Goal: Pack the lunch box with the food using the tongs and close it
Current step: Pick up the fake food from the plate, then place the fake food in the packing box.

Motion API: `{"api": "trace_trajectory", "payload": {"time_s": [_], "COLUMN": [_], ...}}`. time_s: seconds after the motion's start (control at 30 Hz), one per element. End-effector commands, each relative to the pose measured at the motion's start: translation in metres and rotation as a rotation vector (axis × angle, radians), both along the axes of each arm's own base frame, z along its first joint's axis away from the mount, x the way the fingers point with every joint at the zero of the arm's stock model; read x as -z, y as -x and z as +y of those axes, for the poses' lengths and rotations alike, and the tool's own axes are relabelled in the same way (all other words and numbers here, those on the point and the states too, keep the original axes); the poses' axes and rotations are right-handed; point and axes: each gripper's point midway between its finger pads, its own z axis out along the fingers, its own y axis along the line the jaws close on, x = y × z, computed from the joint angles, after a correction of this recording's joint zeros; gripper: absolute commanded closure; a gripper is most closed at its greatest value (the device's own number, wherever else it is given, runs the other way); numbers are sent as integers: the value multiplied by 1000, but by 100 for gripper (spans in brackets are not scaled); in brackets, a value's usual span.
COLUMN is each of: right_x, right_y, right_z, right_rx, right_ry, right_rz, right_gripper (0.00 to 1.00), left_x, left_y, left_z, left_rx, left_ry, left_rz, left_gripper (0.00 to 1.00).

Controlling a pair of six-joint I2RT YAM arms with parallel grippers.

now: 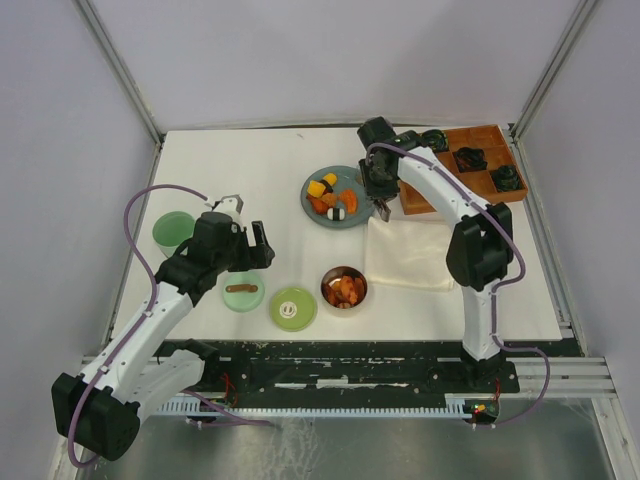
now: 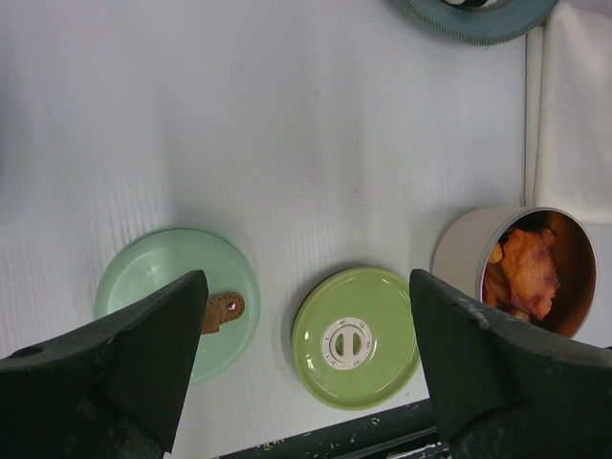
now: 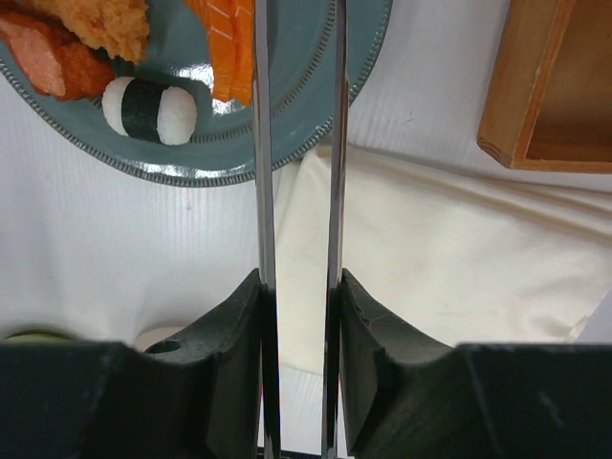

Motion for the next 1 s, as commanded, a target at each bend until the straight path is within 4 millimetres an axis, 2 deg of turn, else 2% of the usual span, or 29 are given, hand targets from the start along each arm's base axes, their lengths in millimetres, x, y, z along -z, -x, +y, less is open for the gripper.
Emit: {"api": "trace_trajectory", "payload": {"time_s": [0.0,0.33,0.5,0.7,0.83,0.97], "right_x": [-44,-71,-80,-74,-72,-64], "right_y": [7,62,103,156,194,231], "right_z": [10,10,23,7,8,2], "right_rx": [-11,-41,-112,-201,-265,-316], "right_ry": [-130,-275,-415,-326,-308,-190], "right_rz": [-82,-62,1,97,150,187], "right_gripper": [62,62,62,63,63,62], "left_x": [-14,-14,-15,-16,-17,-16], "left_y": [-8,-8,-8,-8,-8,-8], "left_z": [-3,-3,-2,-3,-2,-3], "left_rx": [-12,-13,-14,-11,-14,-9], "left_ry": [34,34,35,38,37,41], "left_rz": [-50,-51,-53,-57,-65,-60], "left_gripper": [8,8,8,8,8,8]}}
